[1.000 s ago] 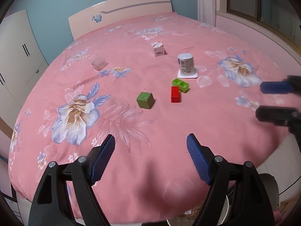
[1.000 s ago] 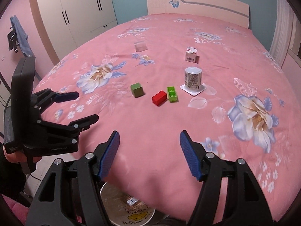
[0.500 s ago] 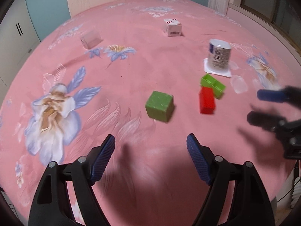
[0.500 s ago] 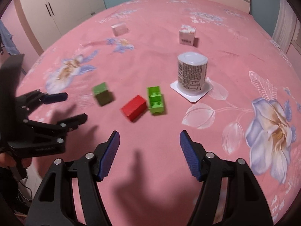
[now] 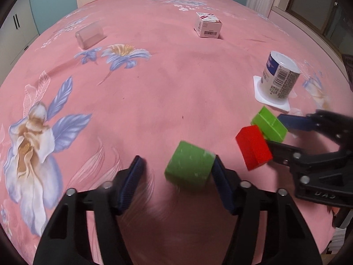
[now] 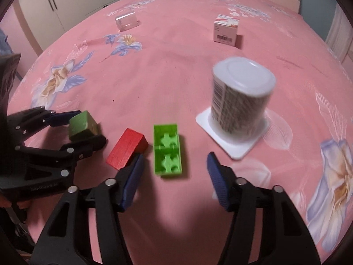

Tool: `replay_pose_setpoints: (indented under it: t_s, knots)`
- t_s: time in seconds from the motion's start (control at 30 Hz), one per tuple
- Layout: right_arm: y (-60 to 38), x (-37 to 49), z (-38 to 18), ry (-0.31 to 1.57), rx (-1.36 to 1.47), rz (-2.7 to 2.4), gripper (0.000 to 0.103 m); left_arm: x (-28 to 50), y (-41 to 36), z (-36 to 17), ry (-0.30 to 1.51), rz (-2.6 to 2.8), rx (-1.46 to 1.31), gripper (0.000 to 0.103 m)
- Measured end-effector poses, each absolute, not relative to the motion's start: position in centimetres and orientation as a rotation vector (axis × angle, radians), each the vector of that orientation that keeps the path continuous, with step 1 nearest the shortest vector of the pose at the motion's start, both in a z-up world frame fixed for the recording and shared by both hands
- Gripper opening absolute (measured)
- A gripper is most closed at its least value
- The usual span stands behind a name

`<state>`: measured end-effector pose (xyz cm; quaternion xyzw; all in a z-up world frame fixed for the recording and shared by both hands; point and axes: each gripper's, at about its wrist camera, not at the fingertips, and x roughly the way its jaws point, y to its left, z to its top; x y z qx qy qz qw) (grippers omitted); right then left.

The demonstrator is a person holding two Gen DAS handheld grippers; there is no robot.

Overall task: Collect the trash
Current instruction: 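Grasp the dark green block with left tool while right grasps lime-green block, then lift both blocks and carry them toward the wastebasket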

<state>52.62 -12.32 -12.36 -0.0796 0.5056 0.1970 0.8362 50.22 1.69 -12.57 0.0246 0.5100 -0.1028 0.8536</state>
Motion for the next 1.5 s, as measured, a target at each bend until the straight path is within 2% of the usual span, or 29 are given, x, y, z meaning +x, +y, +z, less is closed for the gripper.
replay_pose_setpoints:
  t_s: [0.17,0.7,1.5]
  knots:
    - [-11.5,53.2,-12.8,1.063,-0.195,0.454,0.022,50.8,1.1,-12.7,1.070,-0.240,0.072,0.032]
    - [-13.3,49.6,-9.6,1.012,-0.173,0.460,0.022,47.3,0.6,-10.0,1.030,-0.231,0.126,0.032]
    - [-16.2,32.6,6.2,0.754,-0.200,0.479,0.022,29.6,0.0,7.4,0.709,-0.157,0.246,0.032]
